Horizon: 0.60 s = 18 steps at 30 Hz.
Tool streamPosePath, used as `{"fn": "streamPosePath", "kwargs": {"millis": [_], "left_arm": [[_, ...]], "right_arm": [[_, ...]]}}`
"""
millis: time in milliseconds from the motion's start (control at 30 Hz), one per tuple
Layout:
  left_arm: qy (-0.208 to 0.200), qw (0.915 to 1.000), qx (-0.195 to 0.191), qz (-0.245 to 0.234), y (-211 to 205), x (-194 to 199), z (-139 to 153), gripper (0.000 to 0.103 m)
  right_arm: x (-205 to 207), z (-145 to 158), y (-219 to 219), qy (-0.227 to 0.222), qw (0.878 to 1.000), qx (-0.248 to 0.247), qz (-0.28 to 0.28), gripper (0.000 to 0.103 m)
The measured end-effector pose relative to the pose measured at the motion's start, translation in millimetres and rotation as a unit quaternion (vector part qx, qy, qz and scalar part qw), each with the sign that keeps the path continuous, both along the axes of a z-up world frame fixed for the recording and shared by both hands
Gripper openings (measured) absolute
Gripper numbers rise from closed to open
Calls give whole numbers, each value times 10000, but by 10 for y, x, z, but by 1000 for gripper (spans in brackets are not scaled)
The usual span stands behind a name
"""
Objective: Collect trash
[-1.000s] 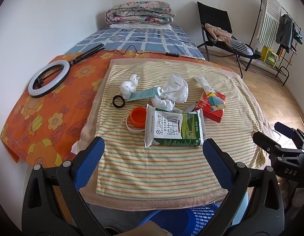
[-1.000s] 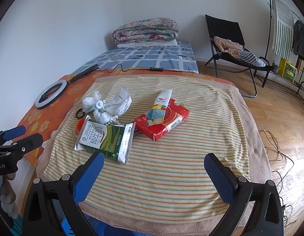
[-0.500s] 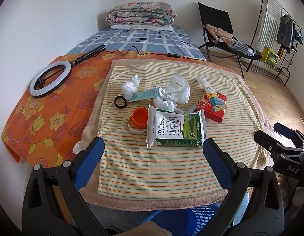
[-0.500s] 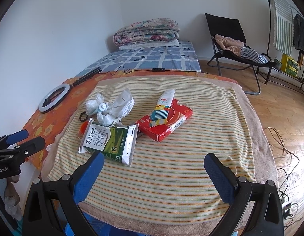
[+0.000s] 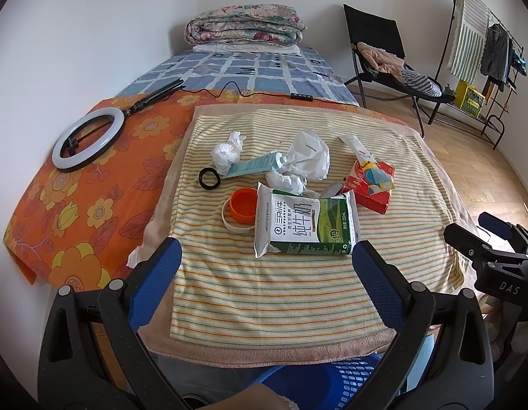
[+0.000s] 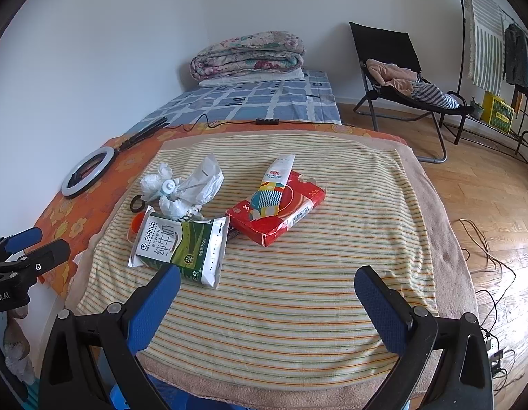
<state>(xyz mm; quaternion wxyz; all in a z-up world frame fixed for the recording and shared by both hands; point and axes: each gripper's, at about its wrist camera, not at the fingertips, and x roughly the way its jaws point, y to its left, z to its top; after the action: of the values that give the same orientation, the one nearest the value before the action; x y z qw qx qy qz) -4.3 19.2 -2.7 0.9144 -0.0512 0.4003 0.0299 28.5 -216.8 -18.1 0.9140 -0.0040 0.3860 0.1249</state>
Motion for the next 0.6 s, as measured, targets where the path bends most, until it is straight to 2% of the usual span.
{"fn": "streamPosePath", "kwargs": {"millis": [600], "left_arm": [[-7,10000,8,-2,-1,-7,-7,102]], "right_arm": [[-5,-7,24,-7,10000,-50,72,103]]}}
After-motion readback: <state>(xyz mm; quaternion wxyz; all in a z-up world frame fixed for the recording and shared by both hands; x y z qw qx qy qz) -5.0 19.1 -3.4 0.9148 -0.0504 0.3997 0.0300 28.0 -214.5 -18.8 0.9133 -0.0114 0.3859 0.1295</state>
